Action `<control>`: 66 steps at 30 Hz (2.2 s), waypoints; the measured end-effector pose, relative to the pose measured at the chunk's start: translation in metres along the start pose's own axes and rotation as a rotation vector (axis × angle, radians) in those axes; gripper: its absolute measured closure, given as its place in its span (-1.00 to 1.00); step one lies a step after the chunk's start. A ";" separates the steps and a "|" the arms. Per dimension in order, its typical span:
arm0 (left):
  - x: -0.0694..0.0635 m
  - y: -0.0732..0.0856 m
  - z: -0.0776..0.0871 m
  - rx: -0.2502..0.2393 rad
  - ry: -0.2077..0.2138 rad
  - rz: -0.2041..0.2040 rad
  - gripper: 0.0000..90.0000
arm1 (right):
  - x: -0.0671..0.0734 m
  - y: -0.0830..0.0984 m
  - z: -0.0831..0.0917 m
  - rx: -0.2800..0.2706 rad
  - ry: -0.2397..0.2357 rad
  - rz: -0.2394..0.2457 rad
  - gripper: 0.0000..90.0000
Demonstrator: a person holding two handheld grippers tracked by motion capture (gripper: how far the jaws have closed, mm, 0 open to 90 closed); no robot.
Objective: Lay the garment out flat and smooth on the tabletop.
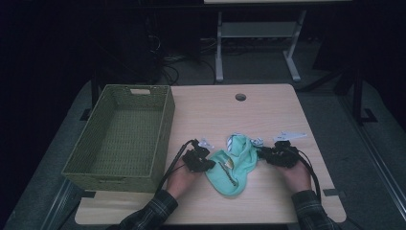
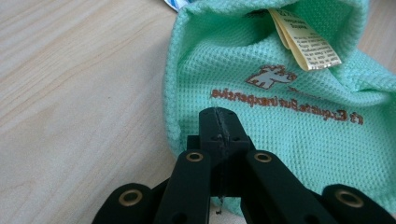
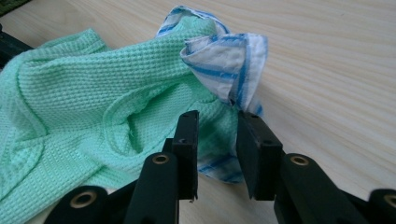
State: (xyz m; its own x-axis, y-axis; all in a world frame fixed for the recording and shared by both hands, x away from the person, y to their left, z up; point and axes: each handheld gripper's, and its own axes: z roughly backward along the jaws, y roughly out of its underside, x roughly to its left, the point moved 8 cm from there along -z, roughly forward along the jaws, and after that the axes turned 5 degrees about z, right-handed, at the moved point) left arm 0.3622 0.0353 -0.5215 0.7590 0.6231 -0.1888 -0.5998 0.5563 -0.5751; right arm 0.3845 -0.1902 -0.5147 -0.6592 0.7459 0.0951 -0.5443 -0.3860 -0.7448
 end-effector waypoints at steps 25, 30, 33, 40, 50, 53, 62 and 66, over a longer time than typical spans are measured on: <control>-0.001 0.000 0.000 -0.003 -0.010 -0.008 1.00 | -0.033 0.014 0.017 0.029 0.139 0.028 0.97; -0.001 0.000 0.000 -0.002 -0.010 -0.004 1.00 | -0.042 0.022 0.019 0.035 0.127 -0.014 0.97; -0.003 -0.002 0.000 -0.006 0.000 0.002 0.95 | -0.041 0.022 0.019 0.035 0.133 0.002 0.97; -0.005 -0.024 0.008 -0.083 -0.013 -0.036 0.72 | -0.040 0.021 0.019 0.022 0.123 0.002 0.97; 0.000 -0.041 -0.014 -0.077 -0.009 -0.080 0.58 | -0.038 0.019 0.019 0.012 0.113 0.004 0.96; 0.001 -0.041 -0.021 -0.057 -0.001 -0.083 0.73 | -0.037 0.018 0.019 0.009 0.112 0.004 0.96; 0.002 -0.038 -0.011 -0.056 -0.022 -0.087 0.95 | -0.036 0.014 0.021 -0.011 0.110 0.015 0.96; 0.004 -0.033 -0.001 -0.064 -0.042 -0.073 0.95 | -0.038 0.013 0.020 -0.011 0.119 0.015 0.96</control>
State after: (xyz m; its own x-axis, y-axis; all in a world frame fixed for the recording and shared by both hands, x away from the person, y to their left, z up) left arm 0.3848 0.0187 -0.5042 0.7878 0.6057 -0.1119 -0.5252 0.5656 -0.6358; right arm 0.3917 -0.2344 -0.5151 -0.6006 0.7995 0.0059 -0.5292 -0.3920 -0.7525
